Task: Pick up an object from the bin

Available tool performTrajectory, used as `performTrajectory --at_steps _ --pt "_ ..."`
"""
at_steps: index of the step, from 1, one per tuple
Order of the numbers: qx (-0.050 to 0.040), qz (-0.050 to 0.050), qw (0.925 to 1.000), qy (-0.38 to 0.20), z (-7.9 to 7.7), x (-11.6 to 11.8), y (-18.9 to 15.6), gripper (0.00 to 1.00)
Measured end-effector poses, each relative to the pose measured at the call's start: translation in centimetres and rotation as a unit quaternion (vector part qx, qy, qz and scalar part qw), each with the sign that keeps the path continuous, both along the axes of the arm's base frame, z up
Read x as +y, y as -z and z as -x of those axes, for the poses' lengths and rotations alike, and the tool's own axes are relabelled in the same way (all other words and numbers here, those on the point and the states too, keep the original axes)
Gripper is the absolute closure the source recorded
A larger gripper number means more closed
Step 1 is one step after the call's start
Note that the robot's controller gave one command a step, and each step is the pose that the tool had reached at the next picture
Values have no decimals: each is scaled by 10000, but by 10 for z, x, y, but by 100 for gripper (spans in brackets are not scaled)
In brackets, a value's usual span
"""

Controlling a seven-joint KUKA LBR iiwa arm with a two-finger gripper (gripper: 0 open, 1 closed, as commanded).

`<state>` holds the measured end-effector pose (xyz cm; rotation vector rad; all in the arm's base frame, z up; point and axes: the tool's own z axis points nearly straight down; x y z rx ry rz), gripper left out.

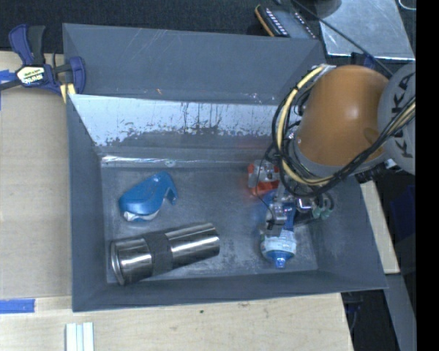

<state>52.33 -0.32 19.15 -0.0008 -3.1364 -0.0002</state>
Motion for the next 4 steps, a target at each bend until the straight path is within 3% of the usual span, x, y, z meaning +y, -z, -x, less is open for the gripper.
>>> performTrajectory --at_steps 1,2,3,4 --pt "-43 0 10000 0 -2 0 -4 0" --pt "-56 -2 9642 -2650 -40 -87 107 0" --pt "-10 5 9999 -128 -48 -91 122 0" --pt "-104 4 9526 -3039 -41 -77 118 0"
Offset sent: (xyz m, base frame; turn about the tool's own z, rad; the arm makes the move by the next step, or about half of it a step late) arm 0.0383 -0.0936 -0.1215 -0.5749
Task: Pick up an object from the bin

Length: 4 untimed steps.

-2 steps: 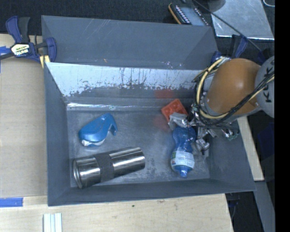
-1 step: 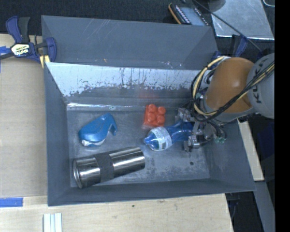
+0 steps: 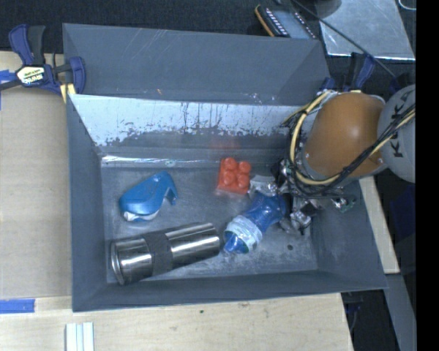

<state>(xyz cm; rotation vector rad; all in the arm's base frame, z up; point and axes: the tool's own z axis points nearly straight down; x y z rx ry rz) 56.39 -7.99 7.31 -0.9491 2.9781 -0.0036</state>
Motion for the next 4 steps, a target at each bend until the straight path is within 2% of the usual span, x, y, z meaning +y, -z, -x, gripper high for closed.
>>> performTrajectory --at_steps 1,2,3,4 --pt "47 -7 9730 2309 -7 10 3 0" --pt "14 6 9989 463 -4 43 2 100" --pt "6 12 9999 -104 -4 47 2 100" --pt "3 9 9979 -647 -3 50 0 100"
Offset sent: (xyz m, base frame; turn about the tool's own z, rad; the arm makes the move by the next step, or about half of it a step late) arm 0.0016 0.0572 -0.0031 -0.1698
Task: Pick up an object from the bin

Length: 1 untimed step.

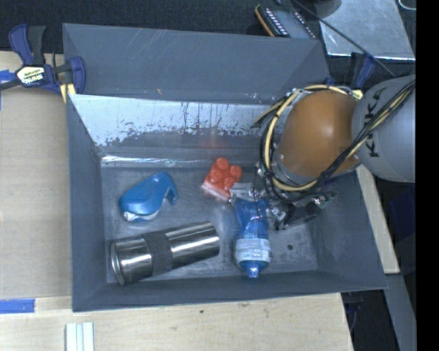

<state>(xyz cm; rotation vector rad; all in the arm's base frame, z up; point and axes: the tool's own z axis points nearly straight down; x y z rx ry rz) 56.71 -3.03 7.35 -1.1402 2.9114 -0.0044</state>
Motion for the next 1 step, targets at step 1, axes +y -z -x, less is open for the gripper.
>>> performTrajectory --at_steps 1 --pt "44 -3 9998 -183 3 -1 -18 100"
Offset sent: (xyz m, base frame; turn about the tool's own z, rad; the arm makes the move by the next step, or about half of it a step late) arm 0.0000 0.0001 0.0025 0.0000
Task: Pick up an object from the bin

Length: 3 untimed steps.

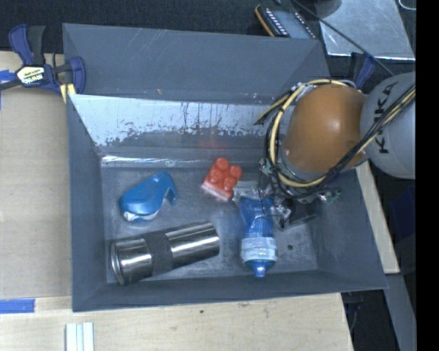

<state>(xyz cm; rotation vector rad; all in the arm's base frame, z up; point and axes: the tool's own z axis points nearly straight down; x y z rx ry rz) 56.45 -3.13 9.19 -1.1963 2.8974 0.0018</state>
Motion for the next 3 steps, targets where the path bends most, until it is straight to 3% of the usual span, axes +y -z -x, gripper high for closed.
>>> performTrajectory --at_steps 1,3 --pt "-76 4 9997 250 -4 -1 -19 100" --pt "-38 -4 9982 591 -2 -1 -25 100"
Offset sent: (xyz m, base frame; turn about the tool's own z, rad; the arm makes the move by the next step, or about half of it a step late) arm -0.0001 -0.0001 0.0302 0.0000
